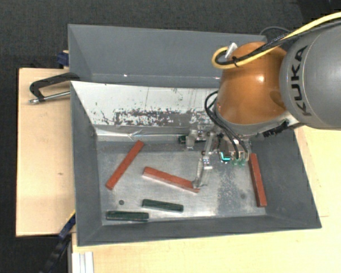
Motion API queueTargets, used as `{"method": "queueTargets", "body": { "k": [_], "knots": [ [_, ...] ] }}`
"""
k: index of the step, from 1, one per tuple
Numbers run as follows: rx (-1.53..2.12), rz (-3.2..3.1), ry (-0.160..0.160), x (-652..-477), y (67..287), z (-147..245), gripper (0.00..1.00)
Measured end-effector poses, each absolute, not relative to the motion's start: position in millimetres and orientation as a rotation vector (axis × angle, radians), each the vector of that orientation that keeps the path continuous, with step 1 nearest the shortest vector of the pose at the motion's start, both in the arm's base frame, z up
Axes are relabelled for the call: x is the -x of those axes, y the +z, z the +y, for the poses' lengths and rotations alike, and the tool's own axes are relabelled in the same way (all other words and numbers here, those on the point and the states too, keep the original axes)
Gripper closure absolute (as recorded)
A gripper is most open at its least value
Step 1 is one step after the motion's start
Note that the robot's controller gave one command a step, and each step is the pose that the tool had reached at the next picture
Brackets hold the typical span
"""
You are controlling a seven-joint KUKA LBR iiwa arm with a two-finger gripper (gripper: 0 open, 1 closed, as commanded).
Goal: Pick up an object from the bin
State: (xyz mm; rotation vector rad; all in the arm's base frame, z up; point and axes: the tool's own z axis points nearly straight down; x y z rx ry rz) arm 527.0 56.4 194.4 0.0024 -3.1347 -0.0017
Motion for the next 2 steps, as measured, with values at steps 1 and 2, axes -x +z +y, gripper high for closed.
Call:
{"method": "queueTargets", "body": {
  "k": [1,2],
  "knots": [
    [-0.001,-3.143,-0.003,-528.8,198.6,56.1,0.0],
    [0.013,-3.15,-0.004,-526.8,151.0,53.5,0.0]
  ]
}}
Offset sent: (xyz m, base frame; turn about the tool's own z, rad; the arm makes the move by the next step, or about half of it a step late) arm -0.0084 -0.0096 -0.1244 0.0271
